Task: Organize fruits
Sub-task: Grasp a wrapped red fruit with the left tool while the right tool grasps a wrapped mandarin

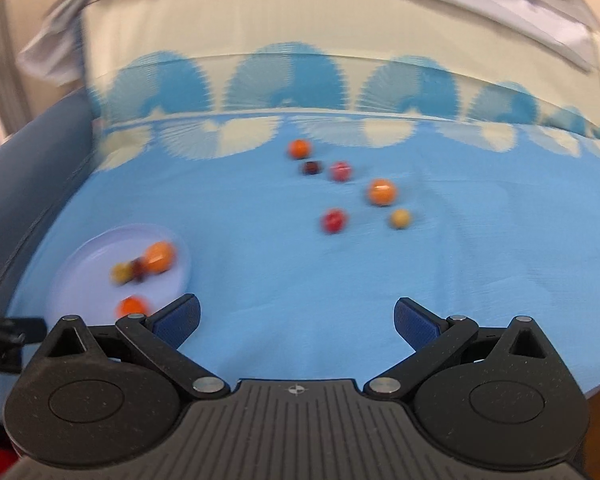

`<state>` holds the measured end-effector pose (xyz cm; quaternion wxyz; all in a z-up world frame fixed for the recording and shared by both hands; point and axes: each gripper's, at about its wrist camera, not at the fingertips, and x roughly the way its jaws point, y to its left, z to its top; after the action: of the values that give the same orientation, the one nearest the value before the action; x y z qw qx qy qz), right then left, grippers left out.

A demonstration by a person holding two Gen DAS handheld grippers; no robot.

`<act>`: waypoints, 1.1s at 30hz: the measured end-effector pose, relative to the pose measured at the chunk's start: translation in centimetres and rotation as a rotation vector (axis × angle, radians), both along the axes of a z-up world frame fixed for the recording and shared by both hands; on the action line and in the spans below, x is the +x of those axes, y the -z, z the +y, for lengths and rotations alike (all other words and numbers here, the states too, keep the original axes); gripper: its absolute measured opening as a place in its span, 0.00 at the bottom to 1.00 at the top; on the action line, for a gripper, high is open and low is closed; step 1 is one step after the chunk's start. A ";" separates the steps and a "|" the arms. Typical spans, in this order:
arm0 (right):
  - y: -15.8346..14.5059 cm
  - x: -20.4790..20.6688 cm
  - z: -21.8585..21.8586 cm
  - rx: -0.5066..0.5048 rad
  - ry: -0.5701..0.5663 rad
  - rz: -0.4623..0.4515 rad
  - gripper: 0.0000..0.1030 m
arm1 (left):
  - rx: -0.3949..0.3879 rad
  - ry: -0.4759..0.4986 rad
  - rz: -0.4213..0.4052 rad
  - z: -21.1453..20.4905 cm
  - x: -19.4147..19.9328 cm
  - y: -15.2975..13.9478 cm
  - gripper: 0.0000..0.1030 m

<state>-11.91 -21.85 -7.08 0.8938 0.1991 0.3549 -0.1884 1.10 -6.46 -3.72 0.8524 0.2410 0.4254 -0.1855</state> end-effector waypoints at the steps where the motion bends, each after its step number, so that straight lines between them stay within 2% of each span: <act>1: 0.4 0.1 -1.2 -0.001 0.022 0.001 0.99 | -0.001 0.020 0.001 -1.3 0.3 0.2 1.00; 6: 3.4 1.4 -7.9 -0.069 0.113 0.010 0.99 | -0.020 0.129 0.017 -8.9 2.7 2.2 1.00; 8: 4.9 2.7 -11.0 -0.074 0.106 0.013 0.99 | -0.037 0.192 0.020 -12.5 3.7 3.4 1.00; 13: 9.4 8.4 -18.1 0.084 -0.011 0.050 0.99 | 0.000 0.324 0.031 -21.1 6.2 7.4 1.00; 16: 12.0 11.3 -21.0 0.107 -0.018 0.072 0.99 | 0.022 0.358 0.047 -24.7 8.1 9.8 1.00; 21: 14.9 15.2 -22.9 0.100 -0.076 0.063 0.99 | 0.039 0.375 0.089 -28.1 10.4 12.9 1.00; 26: 16.4 18.2 -21.9 -0.024 -0.177 0.086 0.96 | 0.009 0.404 0.100 -29.8 11.5 14.1 0.98; 27: 16.6 18.5 -21.6 -0.049 -0.198 0.086 0.78 | -0.015 0.402 0.108 -29.8 11.7 14.1 0.85; 28: 16.5 18.5 -21.4 -0.042 -0.234 0.061 0.54 | -0.043 0.399 0.133 -29.8 11.8 13.9 0.74; 29: 16.2 18.5 -21.3 -0.022 -0.256 0.034 0.38 | -0.073 0.406 0.173 -29.8 11.8 13.6 0.49; 30: 16.0 18.5 -21.1 -0.026 -0.252 0.037 0.38 | -0.092 0.412 0.201 -29.8 11.8 13.4 0.29; 33: 15.9 18.0 -21.0 -0.051 -0.223 0.032 0.38 | -0.082 0.439 0.171 -30.0 11.3 13.0 0.29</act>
<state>6.11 -42.84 -22.94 0.9081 0.1325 0.3844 -0.0999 12.37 -36.44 -16.70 0.7616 0.2764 0.4256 -0.4029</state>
